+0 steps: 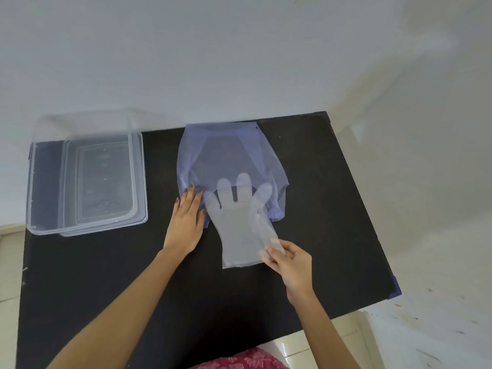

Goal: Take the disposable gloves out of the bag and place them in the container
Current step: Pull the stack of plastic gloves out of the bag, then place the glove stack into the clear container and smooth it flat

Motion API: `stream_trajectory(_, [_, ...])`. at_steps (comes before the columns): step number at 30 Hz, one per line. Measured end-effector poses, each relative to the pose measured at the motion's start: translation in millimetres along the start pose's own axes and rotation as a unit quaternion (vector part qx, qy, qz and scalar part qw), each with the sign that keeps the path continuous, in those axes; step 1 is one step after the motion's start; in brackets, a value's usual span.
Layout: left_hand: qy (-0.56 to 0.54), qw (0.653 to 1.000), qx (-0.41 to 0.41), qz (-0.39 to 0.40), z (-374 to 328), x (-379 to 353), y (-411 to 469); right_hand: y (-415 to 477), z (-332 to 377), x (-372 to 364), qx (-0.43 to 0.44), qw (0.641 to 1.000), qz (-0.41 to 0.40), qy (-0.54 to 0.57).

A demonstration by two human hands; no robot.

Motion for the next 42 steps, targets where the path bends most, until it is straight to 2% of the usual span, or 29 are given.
stream_trajectory(3, [-0.093, 0.993, 0.024, -0.074, -16.2, 18.3, -30.7, -3.6, -2.4, 4.5, 0.0, 1.0, 0.005, -0.001])
stream_trajectory(6, [-0.22, 0.961, 0.118, -0.115, -30.8, 19.4, -75.3, -3.6, -4.6, 7.6, 0.001, 1.0, 0.016, -0.007])
stream_trajectory(10, [-0.397, 0.876, 0.265, -0.063, -41.0, -18.7, -108.5, -1.3, -8.1, 9.4, -0.006, 0.999, 0.04, 0.006])
stream_trajectory(13, [-0.522, 0.792, 0.313, -0.053, -56.4, -42.4, -114.6, -0.1, -12.5, 12.6, -0.012, 0.999, 0.046, -0.003])
stream_trajectory(15, [-0.539, 0.767, 0.339, -0.074, -61.4, -48.4, -115.0, -0.8, -15.6, 15.4, -0.012, 0.998, 0.052, -0.014])
stream_trajectory(23, [-0.515, 0.774, 0.35, -0.117, -64.3, -57.3, -130.6, -4.9, -26.7, 35.4, 0.009, 0.996, 0.056, -0.068])
stream_trajectory(31, [-0.417, 0.822, 0.361, -0.143, -50.0, -63.8, -165.8, 0.2, -49.9, 42.1, 0.004, 0.984, 0.06, -0.171])
stream_trajectory(42, [-0.407, 0.815, 0.377, -0.168, -53.2, -64.1, -171.7, 16.1, -52.2, 24.6, -0.049, 0.988, 0.02, -0.145])
Point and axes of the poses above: each hand's wrist, its own y-axis towards the middle knuckle, its own x-axis out of the back of the hand, z = x × y, the point moved 7 cm from there along y, towards the middle knuckle, and after that the axes turned 8 degrees about -y, right-handed, at the moved point
